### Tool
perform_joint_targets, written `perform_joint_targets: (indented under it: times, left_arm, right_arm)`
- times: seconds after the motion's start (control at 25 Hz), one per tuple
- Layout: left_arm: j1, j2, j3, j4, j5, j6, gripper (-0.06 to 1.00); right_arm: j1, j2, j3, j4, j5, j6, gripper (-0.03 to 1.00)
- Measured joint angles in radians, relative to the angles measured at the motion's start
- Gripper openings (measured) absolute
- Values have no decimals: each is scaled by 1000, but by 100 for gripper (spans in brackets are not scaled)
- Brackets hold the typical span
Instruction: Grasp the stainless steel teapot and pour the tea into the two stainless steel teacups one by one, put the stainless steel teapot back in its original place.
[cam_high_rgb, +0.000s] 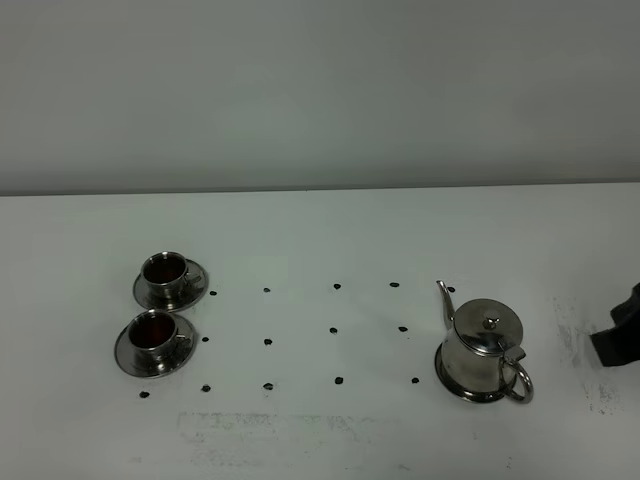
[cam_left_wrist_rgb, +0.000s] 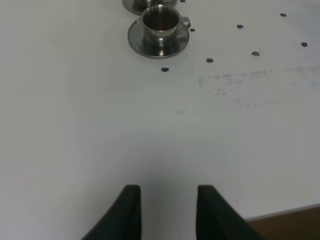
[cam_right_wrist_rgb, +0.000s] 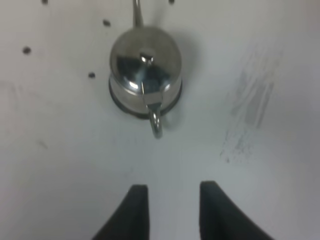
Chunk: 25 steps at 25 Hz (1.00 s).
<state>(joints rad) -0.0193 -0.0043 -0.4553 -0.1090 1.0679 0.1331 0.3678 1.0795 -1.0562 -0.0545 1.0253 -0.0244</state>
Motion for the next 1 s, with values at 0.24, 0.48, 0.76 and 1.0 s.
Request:
perform_joint_targets:
  times: [0.24,0.48,0.76,1.0]
  left_arm:
    - [0,0,0,0,0,0,30]
    - [0,0,0,0,0,0,30]
    - [0,0,0,0,0,0,30]
    - [0,0,0,0,0,0,30]
  right_arm:
    - [0,-146,0,1,22,0,24]
    - [0,-298,2,5,171,0,23]
    - [-78,-543,176,55,195,0,23]
    - [-190,-731,375,111,188,0,23]
